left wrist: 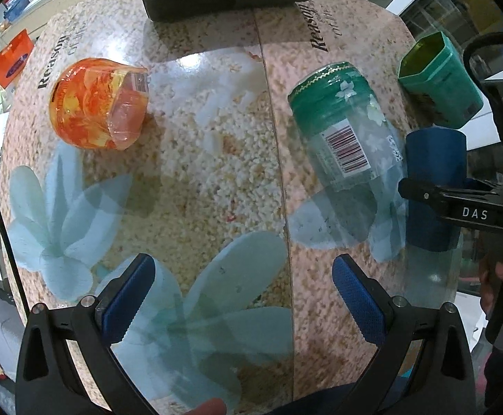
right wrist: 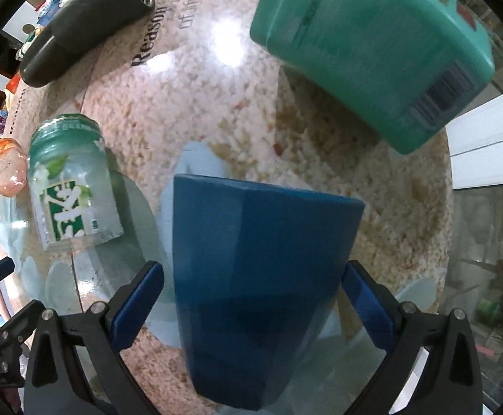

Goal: Flip cup upright
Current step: 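Move the right gripper to the lying blue cup and close on it, then lift the blue cup with the right gripper and set it down on its base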

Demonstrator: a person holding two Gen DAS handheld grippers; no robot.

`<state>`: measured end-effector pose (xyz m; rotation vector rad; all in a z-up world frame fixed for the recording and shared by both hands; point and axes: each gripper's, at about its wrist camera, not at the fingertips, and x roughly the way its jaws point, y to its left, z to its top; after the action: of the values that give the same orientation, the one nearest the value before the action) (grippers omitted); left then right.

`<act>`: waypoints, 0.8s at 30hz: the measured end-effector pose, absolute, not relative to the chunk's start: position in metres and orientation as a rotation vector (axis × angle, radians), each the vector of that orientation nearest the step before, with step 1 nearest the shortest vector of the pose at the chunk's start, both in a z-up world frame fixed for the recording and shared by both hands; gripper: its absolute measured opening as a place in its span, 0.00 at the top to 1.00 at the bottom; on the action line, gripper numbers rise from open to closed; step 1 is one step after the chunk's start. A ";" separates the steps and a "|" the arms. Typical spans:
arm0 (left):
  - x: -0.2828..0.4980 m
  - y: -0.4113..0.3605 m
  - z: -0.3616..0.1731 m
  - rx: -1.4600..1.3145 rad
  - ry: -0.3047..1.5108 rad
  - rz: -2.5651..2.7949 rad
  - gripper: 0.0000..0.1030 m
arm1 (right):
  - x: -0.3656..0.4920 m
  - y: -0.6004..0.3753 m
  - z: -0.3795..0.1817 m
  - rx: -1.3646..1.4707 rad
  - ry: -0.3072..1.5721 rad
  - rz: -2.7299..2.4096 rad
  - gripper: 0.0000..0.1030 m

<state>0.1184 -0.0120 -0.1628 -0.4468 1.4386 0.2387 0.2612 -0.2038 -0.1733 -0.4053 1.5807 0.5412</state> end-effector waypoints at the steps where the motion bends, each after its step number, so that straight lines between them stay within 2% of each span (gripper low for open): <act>1: 0.119 -0.012 -0.164 -0.448 1.439 0.239 0.00 | 0.264 -0.206 -0.174 -0.404 1.586 0.544 0.08; 2: 0.120 -0.013 -0.164 -0.449 1.439 0.239 0.00 | 0.262 -0.199 -0.178 -0.405 1.592 0.543 0.13; 7: 0.126 -0.013 -0.167 -0.457 1.438 0.235 0.00 | 0.265 -0.200 -0.182 -0.429 1.594 0.539 0.16; 11: 0.127 -0.012 -0.167 -0.461 1.434 0.230 0.00 | 0.260 -0.193 -0.186 -0.473 1.571 0.533 0.33; 24: 0.107 -0.004 -0.159 -0.443 1.413 0.199 0.00 | 0.235 -0.194 -0.174 -0.332 1.627 0.586 0.34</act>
<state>0.1070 -0.0043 -0.1590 -0.4432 1.4130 0.1989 0.2350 -0.1940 -0.1742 -0.3323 1.6266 0.5864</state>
